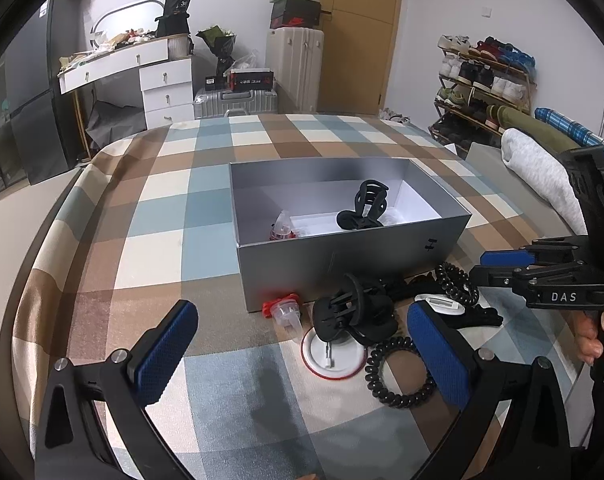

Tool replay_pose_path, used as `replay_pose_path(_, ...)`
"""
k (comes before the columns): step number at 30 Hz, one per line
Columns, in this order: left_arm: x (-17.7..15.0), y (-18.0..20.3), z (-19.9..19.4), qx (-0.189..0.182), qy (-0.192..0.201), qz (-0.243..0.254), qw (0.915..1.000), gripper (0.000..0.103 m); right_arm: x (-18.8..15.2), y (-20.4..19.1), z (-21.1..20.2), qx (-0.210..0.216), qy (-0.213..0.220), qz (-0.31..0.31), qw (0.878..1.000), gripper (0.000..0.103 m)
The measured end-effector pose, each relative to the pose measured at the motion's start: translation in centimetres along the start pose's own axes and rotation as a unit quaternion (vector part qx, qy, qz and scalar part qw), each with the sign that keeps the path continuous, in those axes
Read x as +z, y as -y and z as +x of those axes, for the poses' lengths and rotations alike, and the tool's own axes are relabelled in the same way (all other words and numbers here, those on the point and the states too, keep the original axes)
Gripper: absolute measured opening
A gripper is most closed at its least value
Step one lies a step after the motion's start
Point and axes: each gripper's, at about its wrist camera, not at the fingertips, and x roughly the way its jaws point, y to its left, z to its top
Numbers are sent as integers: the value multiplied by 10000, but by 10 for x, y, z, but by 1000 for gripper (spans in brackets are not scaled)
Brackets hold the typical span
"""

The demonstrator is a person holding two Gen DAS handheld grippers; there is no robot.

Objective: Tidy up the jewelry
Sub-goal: 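Grasp a black coiled spiral hair tie with the right gripper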

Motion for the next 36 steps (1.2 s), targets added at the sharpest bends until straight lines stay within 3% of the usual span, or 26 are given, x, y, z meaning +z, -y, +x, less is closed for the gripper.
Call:
replay_pose_path(4, 0, 2, 0, 7, -15, 30, 10000, 102, -1, -5, 6, -112, -78, -117, 9998, 30)
replay_pose_path(14, -1, 2, 0, 20, -9, 47, 10000, 102, -4, -2, -2, -695, -179, -470, 9963, 30)
replay_pose_path(20, -1, 4, 0, 38, 0, 100, 9999, 102, -4, 11, -1, -239, 4, -223, 9995, 29)
replay_pose_path(25, -3, 4, 2, 63, -47, 103, 9999, 102, -4, 6, -2, -236, 162, -348, 9990, 10)
replay_pose_path(36, -3, 2, 4, 36, -69, 4, 10000, 102, 3, 6, -23, -166, 663, -255, 9973, 8)
